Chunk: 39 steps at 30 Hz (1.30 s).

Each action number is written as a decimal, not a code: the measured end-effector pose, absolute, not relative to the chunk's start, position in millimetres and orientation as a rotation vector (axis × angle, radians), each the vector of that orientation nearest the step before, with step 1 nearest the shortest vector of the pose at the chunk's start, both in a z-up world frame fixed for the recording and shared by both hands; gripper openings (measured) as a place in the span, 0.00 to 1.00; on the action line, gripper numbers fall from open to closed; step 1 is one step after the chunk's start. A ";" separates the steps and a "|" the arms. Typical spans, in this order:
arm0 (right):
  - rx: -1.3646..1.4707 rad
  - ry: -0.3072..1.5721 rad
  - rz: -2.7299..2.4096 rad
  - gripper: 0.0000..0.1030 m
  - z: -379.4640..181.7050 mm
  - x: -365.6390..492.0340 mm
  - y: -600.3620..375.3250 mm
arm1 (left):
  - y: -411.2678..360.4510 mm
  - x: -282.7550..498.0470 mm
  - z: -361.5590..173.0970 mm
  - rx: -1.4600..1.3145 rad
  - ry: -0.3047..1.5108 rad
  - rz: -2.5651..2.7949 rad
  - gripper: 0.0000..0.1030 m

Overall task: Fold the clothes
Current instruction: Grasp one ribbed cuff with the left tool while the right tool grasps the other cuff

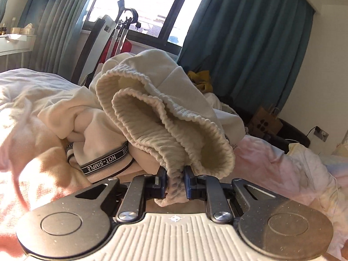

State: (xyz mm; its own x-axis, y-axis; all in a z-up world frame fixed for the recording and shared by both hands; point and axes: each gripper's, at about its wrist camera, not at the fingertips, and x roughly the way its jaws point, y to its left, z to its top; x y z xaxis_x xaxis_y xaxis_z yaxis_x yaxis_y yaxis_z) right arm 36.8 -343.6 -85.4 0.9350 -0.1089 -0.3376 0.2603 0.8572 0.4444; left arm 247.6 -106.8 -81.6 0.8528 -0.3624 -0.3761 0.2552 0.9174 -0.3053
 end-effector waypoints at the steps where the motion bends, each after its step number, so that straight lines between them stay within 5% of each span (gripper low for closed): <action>1: 0.509 0.296 -0.193 0.95 -82.8 35.1 -343.3 | -102.4 240.0 -72.9 -0.233 0.434 -0.338 0.15; 9: 0.548 0.250 -0.055 0.95 -61.1 20.7 -337.5 | -51.3 130.3 -17.9 -0.107 0.454 -0.386 0.13; 19: 0.536 0.347 0.240 0.94 -53.1 9.2 -286.1 | 20.4 41.4 -35.7 -0.241 0.499 -0.384 0.14; 26: 0.495 0.418 0.298 0.70 -59.8 9.1 -260.7 | 28.2 46.9 -48.3 -0.257 0.542 -0.389 0.15; 39: 0.460 0.476 0.323 0.50 -73.6 23.8 -238.1 | 19.5 58.2 -61.0 -0.252 0.575 -0.385 0.16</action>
